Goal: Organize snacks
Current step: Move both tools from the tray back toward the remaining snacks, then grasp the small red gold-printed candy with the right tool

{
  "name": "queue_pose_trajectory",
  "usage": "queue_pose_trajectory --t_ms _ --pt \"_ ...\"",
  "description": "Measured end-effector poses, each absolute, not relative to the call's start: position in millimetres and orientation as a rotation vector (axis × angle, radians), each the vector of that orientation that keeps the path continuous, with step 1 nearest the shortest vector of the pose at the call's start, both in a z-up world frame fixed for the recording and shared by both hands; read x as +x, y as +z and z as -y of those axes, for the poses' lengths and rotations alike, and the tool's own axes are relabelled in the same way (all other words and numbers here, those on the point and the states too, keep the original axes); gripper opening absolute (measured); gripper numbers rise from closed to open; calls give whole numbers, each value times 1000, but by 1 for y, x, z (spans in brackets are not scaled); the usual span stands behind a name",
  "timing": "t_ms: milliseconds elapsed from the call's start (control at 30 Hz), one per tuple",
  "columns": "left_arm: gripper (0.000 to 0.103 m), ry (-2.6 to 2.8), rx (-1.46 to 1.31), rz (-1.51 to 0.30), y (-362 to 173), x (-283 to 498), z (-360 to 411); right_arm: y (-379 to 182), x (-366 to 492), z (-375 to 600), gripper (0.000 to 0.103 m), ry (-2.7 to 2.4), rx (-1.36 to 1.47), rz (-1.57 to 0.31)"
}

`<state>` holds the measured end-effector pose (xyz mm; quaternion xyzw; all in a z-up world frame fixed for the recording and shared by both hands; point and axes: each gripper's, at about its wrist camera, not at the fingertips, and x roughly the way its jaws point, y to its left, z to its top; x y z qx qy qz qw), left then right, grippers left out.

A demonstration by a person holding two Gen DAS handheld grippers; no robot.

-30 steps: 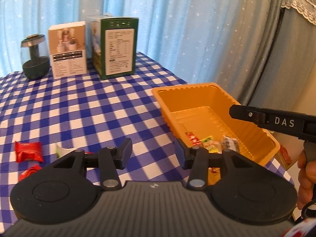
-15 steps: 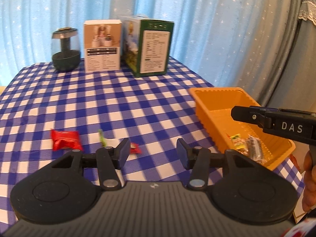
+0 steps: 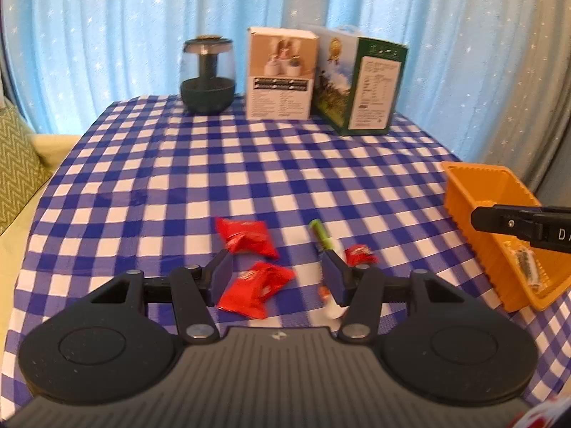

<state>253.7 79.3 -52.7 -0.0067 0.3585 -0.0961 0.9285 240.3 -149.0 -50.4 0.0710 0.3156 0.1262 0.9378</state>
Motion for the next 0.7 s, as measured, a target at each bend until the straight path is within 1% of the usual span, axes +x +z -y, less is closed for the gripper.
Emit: queue_pose_trajectory --t_ms 367,700 --pt "52 -200 20 -771 -66 261 -96 -80 279 119 40 339 -3 -736" --pt "52 -200 7 -796 -74 280 -104 -124 313 99 40 467 -115 -828"
